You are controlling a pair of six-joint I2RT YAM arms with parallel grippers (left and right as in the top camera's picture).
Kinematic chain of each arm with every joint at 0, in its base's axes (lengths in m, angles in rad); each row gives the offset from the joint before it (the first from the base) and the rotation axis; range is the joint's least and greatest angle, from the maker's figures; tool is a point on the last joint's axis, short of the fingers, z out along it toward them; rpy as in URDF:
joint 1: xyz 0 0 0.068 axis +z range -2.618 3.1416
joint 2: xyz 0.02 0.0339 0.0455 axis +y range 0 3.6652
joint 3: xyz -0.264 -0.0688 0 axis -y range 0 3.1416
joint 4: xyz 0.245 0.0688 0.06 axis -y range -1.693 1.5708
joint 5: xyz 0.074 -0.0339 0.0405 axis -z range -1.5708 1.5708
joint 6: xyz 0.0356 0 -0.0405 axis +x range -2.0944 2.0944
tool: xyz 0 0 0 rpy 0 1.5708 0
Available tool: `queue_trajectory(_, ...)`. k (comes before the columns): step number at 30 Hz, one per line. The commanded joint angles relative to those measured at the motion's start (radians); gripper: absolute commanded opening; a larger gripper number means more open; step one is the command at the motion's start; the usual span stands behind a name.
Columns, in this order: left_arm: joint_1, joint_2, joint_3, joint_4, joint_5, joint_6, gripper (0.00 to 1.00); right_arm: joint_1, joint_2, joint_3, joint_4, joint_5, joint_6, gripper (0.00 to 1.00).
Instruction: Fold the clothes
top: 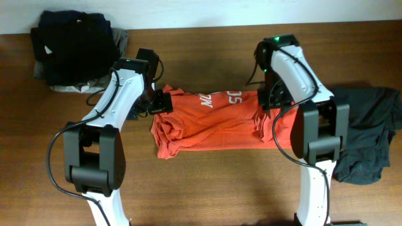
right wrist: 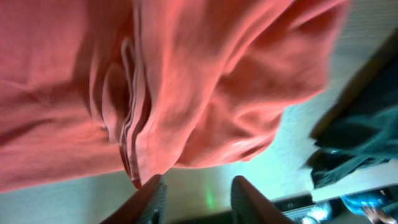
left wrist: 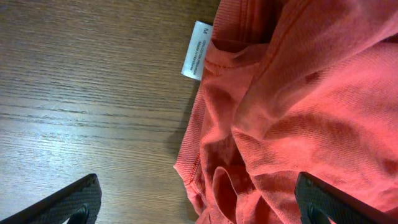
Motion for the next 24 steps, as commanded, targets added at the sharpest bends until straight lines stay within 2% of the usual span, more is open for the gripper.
queue_trajectory(1,0.003,0.011,-0.009,0.001,0.008,0.015,0.99,-0.071,0.003,0.083,0.022,0.033,0.007,0.56)
queue_trajectory(3,0.002,0.011,-0.009,0.001,0.008,0.015,0.99,-0.098,0.003,0.087,0.055,0.024,-0.002,0.71)
queue_trajectory(4,0.002,0.011,-0.009,0.001,0.008,0.015,0.99,-0.114,0.003,0.087,0.071,0.008,-0.019,0.73)
queue_trajectory(10,0.002,0.011,-0.009,0.002,0.008,0.015,0.99,-0.167,0.007,0.025,0.188,-0.237,-0.102,0.74)
queue_trajectory(18,0.003,0.011,-0.009,0.002,0.008,0.015,0.99,-0.076,0.007,-0.057,0.320,-0.217,-0.052,0.73)
queue_trajectory(22,0.002,0.011,-0.009,0.001,0.008,0.015,0.99,-0.031,0.007,-0.099,0.353,-0.082,0.038,0.73)
queue_trajectory(24,0.002,0.011,-0.009,0.001,0.008,0.015,0.99,-0.019,0.007,-0.120,0.372,-0.065,0.038,0.73)
